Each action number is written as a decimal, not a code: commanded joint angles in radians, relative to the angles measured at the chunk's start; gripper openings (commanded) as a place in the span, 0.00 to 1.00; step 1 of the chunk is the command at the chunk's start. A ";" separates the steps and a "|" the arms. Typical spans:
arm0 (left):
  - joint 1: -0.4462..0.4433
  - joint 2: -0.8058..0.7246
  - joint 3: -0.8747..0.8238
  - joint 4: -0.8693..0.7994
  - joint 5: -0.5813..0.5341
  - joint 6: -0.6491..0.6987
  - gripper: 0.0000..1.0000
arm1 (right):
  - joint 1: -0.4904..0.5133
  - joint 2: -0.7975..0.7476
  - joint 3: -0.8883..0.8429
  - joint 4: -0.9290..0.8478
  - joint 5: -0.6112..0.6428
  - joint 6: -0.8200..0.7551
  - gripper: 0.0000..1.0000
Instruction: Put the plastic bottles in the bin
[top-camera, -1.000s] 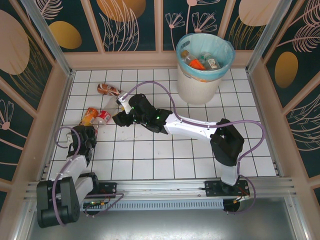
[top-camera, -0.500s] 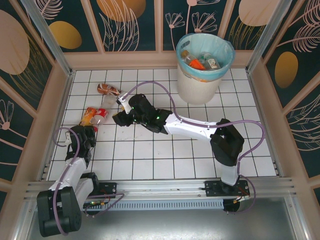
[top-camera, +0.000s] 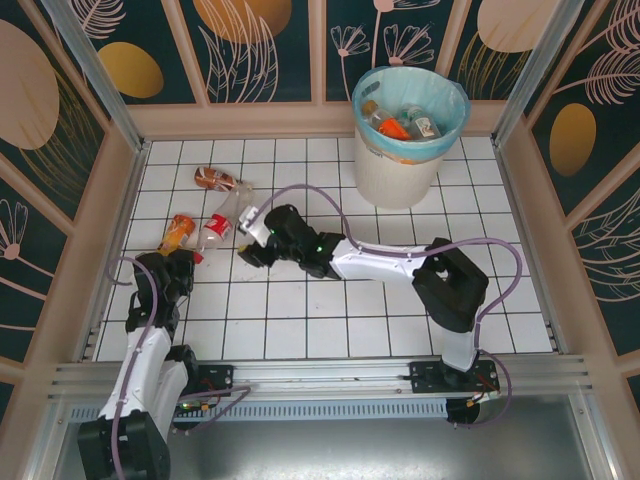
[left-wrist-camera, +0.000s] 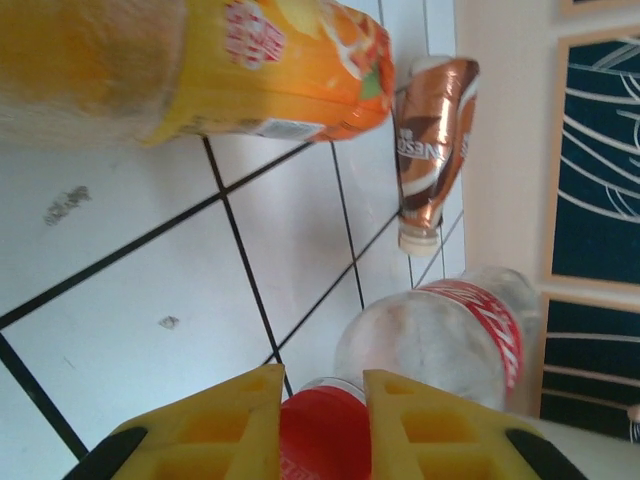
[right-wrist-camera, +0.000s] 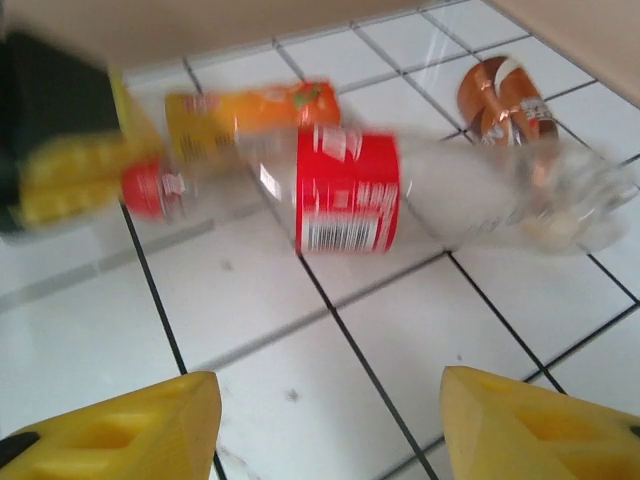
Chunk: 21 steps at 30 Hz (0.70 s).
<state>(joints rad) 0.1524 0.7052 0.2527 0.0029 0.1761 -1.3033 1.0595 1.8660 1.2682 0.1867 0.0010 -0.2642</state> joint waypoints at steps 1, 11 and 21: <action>0.007 -0.037 0.047 -0.088 0.075 0.101 0.23 | 0.018 -0.060 -0.095 0.234 0.057 -0.332 0.65; 0.007 -0.070 0.094 -0.197 0.106 0.237 0.23 | 0.018 -0.020 -0.134 0.373 0.103 -0.707 0.73; 0.007 0.027 0.221 -0.264 0.041 0.460 0.43 | -0.144 0.008 0.125 -0.035 0.138 -0.226 0.72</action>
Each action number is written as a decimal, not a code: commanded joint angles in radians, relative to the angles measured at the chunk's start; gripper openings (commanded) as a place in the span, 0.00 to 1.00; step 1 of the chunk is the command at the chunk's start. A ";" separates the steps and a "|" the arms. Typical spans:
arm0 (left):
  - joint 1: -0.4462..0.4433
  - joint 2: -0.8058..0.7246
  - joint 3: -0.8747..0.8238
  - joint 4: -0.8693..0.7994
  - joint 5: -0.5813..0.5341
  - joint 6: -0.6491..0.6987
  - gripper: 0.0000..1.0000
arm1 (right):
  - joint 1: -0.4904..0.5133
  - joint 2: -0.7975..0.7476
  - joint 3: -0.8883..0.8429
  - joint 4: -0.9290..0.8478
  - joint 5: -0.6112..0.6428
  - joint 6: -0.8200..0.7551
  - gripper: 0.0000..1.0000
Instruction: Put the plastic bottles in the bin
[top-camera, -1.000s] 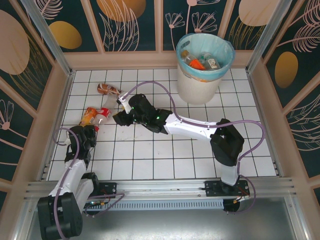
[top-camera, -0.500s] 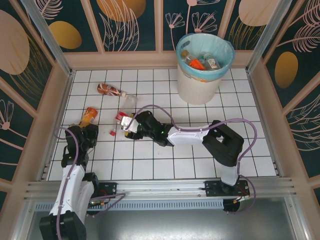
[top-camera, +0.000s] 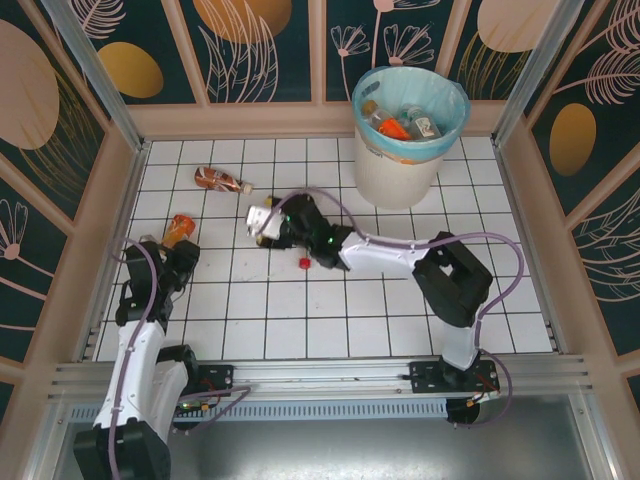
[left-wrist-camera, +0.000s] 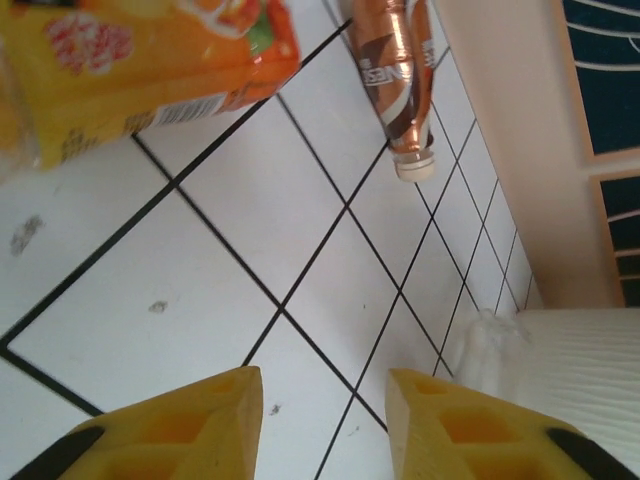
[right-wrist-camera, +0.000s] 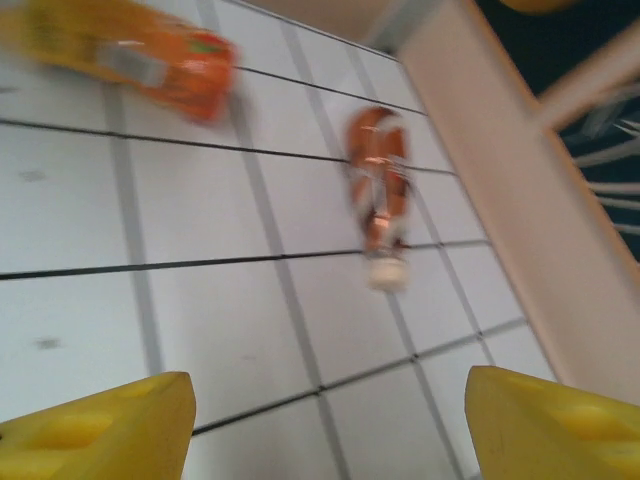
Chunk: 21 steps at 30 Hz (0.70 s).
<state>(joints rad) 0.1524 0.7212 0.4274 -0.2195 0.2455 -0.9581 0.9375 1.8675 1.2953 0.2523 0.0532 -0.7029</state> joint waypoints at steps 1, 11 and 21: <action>0.007 0.020 0.059 -0.048 -0.043 0.136 0.48 | -0.026 0.016 0.128 -0.141 0.142 0.293 0.72; 0.008 0.130 0.154 -0.060 -0.031 0.301 0.76 | -0.124 -0.029 0.033 -0.400 0.350 0.829 0.74; 0.007 0.190 0.138 -0.046 0.025 0.378 0.79 | -0.249 -0.122 -0.146 -0.451 0.326 0.925 0.75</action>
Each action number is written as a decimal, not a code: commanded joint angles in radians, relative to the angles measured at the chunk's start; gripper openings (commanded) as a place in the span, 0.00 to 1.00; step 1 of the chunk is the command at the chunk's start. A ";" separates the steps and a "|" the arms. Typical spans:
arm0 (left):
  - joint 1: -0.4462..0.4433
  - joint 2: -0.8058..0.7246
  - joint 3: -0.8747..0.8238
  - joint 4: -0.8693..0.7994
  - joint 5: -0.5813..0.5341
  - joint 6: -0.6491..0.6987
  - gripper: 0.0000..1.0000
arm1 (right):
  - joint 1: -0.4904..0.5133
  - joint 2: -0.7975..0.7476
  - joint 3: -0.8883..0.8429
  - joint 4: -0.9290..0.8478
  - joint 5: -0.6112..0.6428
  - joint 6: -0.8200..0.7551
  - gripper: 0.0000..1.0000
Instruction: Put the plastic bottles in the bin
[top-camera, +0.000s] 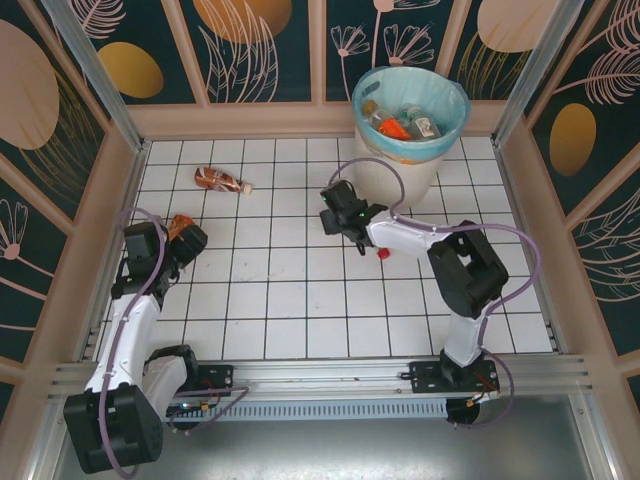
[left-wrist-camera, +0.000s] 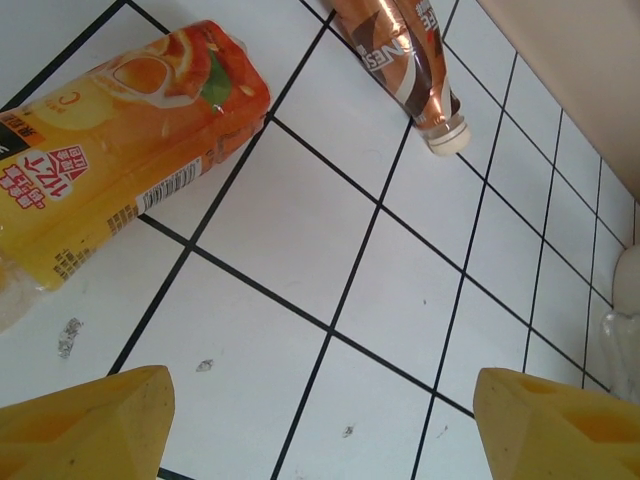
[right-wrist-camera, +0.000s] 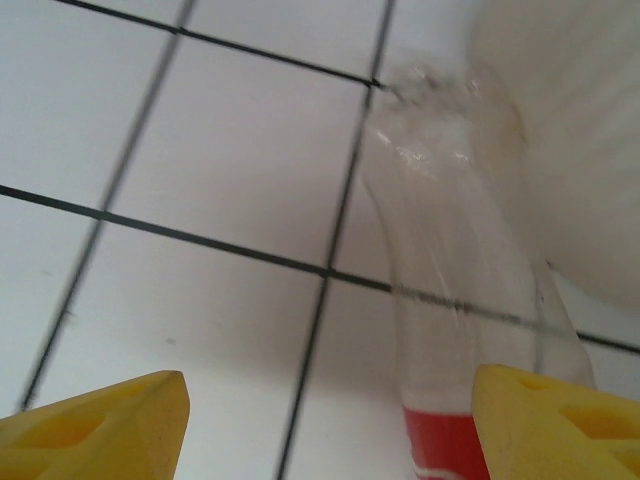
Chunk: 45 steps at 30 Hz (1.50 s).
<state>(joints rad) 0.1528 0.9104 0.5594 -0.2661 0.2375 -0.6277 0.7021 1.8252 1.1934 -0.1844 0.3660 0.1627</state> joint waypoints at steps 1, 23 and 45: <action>0.007 0.002 0.002 0.002 0.042 0.052 0.79 | -0.021 -0.102 -0.075 0.001 0.006 0.054 0.75; 0.007 0.062 0.048 -0.013 0.100 0.123 0.81 | -0.226 -0.027 -0.175 0.145 -0.229 -0.176 0.74; 0.007 0.094 0.086 -0.003 0.111 0.137 0.82 | -0.185 0.051 -0.126 0.079 -0.281 -0.204 0.75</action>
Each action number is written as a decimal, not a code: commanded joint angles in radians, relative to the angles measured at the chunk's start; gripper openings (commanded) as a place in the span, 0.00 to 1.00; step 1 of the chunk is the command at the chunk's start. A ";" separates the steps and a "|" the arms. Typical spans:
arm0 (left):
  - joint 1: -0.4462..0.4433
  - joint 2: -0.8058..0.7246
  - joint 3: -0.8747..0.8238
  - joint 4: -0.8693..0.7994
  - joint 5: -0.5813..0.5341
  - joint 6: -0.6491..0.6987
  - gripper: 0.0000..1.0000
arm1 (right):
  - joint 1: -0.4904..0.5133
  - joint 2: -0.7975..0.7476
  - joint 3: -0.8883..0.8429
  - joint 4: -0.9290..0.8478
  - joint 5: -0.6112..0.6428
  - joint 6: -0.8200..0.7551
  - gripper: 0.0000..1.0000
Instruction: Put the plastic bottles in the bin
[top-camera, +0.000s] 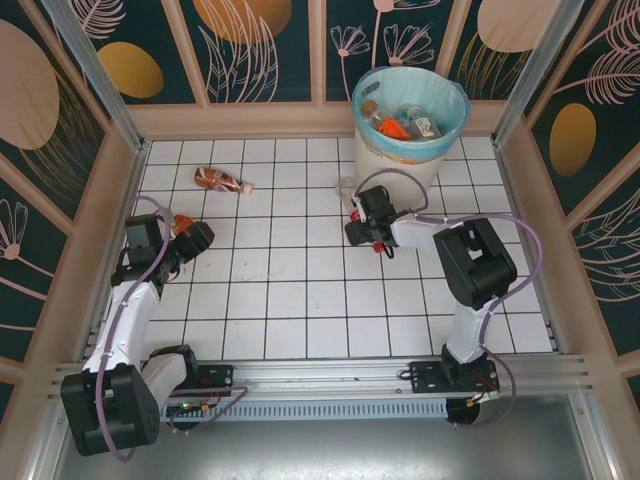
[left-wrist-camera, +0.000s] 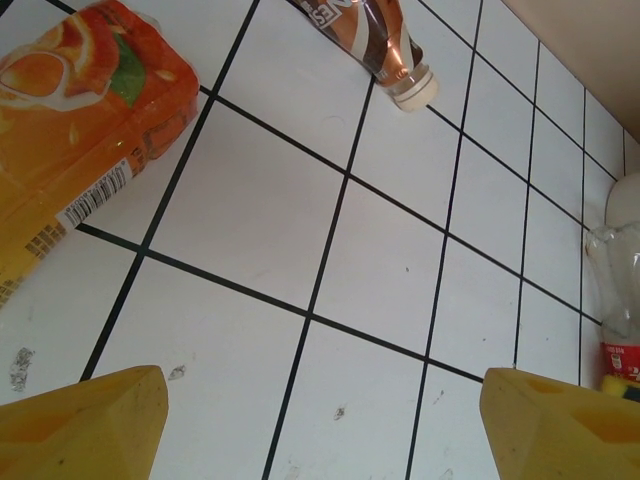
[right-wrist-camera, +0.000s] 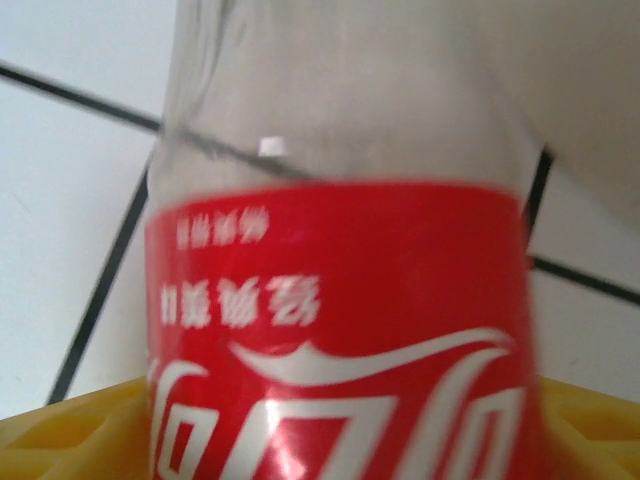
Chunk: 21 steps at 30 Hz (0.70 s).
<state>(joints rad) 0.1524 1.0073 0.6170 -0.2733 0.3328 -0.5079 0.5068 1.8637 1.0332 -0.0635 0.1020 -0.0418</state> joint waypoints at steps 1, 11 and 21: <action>0.007 -0.003 0.031 0.005 0.018 0.019 0.82 | 0.012 0.012 0.039 -0.046 -0.014 0.000 0.73; 0.008 -0.003 0.125 0.009 0.058 -0.007 0.80 | 0.116 -0.172 0.159 -0.216 0.021 -0.007 0.52; -0.071 -0.032 0.324 0.076 0.038 -0.086 0.77 | 0.157 -0.434 0.389 -0.125 0.115 -0.013 0.47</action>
<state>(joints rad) 0.1272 0.9836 0.8852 -0.2462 0.3756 -0.5541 0.6907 1.4796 1.3682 -0.2707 0.1219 -0.0471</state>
